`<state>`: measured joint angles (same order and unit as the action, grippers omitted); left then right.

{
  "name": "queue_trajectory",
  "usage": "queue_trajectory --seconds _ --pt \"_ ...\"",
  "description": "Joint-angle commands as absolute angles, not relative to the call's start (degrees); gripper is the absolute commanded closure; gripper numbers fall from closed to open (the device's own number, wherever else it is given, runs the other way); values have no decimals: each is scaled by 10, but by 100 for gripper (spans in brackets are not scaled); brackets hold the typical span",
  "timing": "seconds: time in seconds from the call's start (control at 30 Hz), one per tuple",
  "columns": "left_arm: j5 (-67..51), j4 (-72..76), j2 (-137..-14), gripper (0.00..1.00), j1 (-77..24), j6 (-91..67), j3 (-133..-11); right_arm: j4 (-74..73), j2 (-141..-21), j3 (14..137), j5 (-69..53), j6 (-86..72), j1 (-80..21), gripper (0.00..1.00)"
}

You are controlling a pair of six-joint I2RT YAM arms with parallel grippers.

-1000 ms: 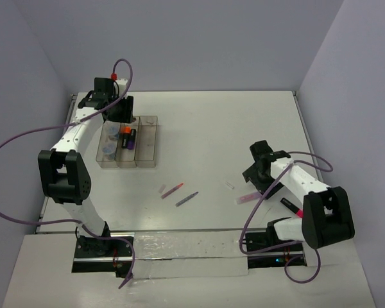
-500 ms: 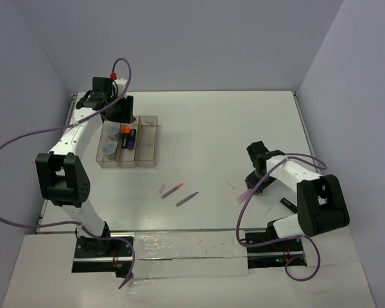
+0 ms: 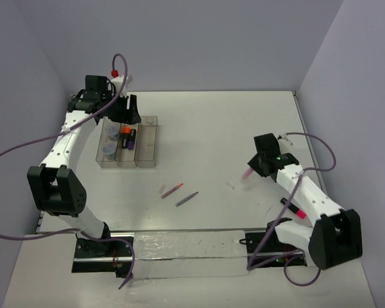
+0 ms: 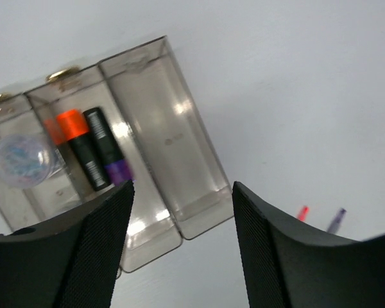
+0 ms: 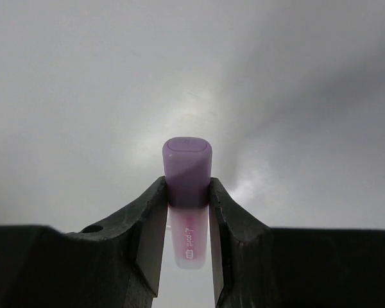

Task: Sort the stationery into containers
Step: Pick up the pen from the center of the board.

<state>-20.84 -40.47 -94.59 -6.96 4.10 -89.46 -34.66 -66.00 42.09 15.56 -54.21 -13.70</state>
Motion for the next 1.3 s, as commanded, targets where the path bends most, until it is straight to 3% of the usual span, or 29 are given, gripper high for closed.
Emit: queue_trajectory --seconds 0.0,0.13,0.43,0.6,0.93,1.17,1.27 --pt "-351 -417 -887 29 -71 70 -929 -227 -589 494 228 -449 -179 100" --pt "-442 -415 -856 25 -83 87 -923 -139 -616 576 221 -409 -221 100" --pt "-575 -418 -794 16 -135 87 -899 -83 -866 866 149 -422 -393 100" --pt "-546 -400 -777 16 -138 84 -881 -89 -949 969 114 -446 -444 100" --pt "-400 -372 -785 19 -139 96 -834 -70 -972 979 90 -468 -480 100" --pt "-382 -338 -795 20 -139 71 -855 -65 -991 990 50 -493 -490 100" --pt "-379 -335 -793 34 -139 69 -848 -59 -991 989 52 -496 -490 100"
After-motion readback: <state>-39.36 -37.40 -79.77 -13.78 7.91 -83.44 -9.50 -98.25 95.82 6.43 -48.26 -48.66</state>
